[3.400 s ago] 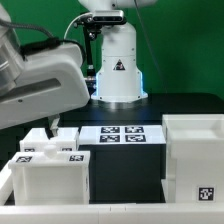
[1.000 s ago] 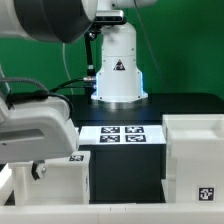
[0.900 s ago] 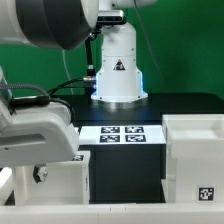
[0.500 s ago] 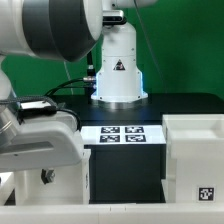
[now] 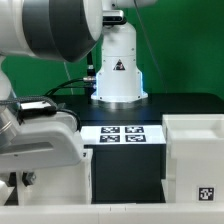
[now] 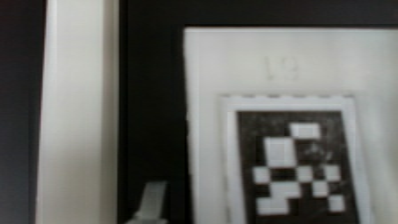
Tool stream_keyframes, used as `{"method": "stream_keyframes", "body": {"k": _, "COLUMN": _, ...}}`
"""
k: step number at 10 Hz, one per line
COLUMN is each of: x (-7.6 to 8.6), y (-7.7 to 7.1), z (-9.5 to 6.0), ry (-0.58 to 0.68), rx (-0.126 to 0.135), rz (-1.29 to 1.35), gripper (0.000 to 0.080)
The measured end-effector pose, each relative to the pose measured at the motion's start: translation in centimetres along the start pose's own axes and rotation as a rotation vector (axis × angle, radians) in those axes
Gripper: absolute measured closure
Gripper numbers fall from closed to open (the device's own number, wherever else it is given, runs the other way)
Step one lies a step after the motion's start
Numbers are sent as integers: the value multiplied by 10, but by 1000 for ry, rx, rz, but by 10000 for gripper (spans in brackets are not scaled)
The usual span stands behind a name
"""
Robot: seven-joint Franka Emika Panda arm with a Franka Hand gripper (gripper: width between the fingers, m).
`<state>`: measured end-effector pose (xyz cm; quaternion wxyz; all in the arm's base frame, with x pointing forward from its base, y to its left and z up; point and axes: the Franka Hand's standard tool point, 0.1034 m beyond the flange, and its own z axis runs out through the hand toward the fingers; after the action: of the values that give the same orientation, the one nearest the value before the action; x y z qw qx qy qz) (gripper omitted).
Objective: Assemble drawer
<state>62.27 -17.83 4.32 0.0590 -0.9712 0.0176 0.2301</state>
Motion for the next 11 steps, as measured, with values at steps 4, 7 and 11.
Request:
{"method": "stream_keyframes", "body": {"k": 4, "x": 0, "y": 0, "z": 0, "ry": 0, "rx": 0, "rz": 0, "gripper": 764}}
{"method": "stream_keyframes", "body": {"k": 7, "x": -7, "y": -10, "z": -24, "ry": 35, "rx": -7, "rz": -113, "gripper": 764}}
{"method": "stream_keyframes", "body": {"k": 11, "x": -21, "y": -25, "z": -46, "ry": 79, "rx": -21, "rz": -173, "gripper": 764}}
